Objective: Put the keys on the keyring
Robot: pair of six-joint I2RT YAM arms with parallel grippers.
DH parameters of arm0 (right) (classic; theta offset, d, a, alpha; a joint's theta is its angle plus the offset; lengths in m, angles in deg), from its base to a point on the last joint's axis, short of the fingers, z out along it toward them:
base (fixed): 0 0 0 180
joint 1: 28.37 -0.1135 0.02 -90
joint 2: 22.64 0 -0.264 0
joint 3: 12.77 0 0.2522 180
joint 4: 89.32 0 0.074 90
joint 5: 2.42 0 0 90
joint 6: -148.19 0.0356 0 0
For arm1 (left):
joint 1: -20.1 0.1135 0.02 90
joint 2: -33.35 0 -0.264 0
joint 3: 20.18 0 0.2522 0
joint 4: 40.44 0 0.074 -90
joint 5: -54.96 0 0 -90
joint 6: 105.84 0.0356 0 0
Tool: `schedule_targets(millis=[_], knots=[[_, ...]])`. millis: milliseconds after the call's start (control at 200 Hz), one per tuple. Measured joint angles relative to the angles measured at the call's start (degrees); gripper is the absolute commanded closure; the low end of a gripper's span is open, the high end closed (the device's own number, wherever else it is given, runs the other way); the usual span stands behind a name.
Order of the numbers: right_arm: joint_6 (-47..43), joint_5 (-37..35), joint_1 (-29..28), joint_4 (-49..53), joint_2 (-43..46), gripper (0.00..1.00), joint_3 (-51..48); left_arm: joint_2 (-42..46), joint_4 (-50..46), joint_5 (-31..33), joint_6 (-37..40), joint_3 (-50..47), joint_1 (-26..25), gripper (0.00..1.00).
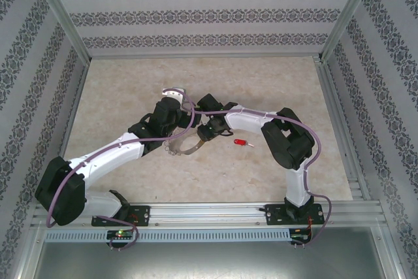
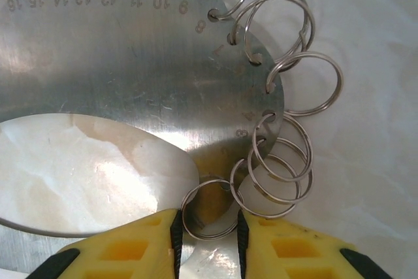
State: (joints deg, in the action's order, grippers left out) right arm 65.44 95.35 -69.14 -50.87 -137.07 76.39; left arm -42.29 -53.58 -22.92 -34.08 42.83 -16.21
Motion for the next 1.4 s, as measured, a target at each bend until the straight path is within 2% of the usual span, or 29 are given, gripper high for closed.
schedule_targets(millis=[410,739,749,779,804,904,1014,1224,1399], knots=[[-1.55,-1.38,-0.13,1.49,-0.04,1.00,0.92,0.52,-0.20,0.13,0.00,0.00,0.02,0.00],[-2.51,2.56,-0.20,4.37,4.15,1.00,-0.68,2.29,-0.13,-0.52,0.00,-0.44,-0.02,0.00],[-2.34,2.80,-0.15,4.33,4.50,0.98,-0.87,2.34,-0.15,-0.55,0.00,-0.48,-0.02,0.00],[-1.81,3.50,0.17,4.22,5.38,0.82,-1.33,2.60,-0.13,-0.55,0.00,-0.66,-0.02,0.00],[-1.40,4.07,0.33,3.96,6.08,0.73,-1.68,2.75,-0.15,-0.55,0.00,-0.81,-0.02,0.00],[1.55,6.60,2.08,2.08,7.91,0.61,-2.73,2.86,-0.13,-0.76,0.00,-1.09,-0.02,0.00],[6.91,9.16,4.79,-0.92,8.07,0.56,-3.43,2.84,-0.24,-1.25,0.00,-1.27,-0.02,0.00],[18.29,11.80,6.45,-8.85,9.31,0.54,-9.49,1.70,-0.79,-4.22,-1.75,-1.25,0.17,0.00],[18.14,10.95,6.40,-11.19,11.87,0.54,-13.49,0.24,-1.75,-9.81,-7.65,-1.14,2.47,0.00]])
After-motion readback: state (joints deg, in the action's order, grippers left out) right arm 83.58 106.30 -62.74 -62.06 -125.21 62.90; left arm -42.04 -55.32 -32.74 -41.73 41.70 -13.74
